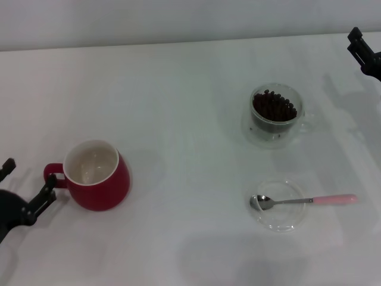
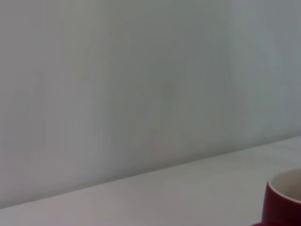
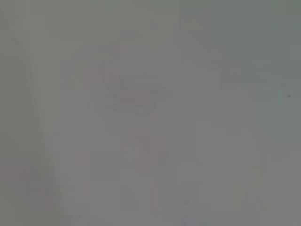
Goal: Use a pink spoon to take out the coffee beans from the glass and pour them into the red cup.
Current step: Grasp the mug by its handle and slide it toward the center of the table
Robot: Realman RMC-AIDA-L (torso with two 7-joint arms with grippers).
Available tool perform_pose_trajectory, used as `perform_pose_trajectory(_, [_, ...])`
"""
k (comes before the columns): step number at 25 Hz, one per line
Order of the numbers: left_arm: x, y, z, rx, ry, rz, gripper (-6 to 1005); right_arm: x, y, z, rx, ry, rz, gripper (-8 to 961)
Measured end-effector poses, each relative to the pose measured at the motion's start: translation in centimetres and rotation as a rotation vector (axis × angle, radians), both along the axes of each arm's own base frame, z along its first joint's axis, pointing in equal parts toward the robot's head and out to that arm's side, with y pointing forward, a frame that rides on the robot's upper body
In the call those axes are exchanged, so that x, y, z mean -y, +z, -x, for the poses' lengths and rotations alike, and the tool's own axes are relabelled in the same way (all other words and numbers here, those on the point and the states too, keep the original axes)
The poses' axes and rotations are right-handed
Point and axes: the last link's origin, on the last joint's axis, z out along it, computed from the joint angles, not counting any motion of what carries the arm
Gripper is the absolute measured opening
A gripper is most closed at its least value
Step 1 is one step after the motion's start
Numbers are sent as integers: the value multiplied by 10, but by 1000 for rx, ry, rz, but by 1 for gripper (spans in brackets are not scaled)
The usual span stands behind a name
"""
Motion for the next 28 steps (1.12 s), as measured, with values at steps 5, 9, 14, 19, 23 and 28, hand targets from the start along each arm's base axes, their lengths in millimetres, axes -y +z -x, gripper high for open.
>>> perform_pose_trajectory(5, [-8, -3, -3, -12, -5, 14, 875, -2, -1, 2, 0, 5, 4, 859])
perform_pose_trajectory(9, [-11, -5, -5, -9, -7, 15, 812, -2, -1, 2, 0, 5, 5, 859])
perform_pose_trajectory(14, [-11, -8, -6, -44, -15, 9, 733, -2, -1, 2, -1, 4, 3, 859])
perform_pose_trajectory(19, [-13, -13, -9, -72, -26, 9, 555, -2, -1, 2, 1, 6, 6, 859])
perform_pose_trajectory(23, [-14, -15, -13, -63, -36, 11, 407, -3, -1, 3, 2, 9, 8, 858])
perform_pose_trajectory(28, [-15, -17, -15, -61, -46, 20, 279, -2, -1, 3, 2, 8, 7, 858])
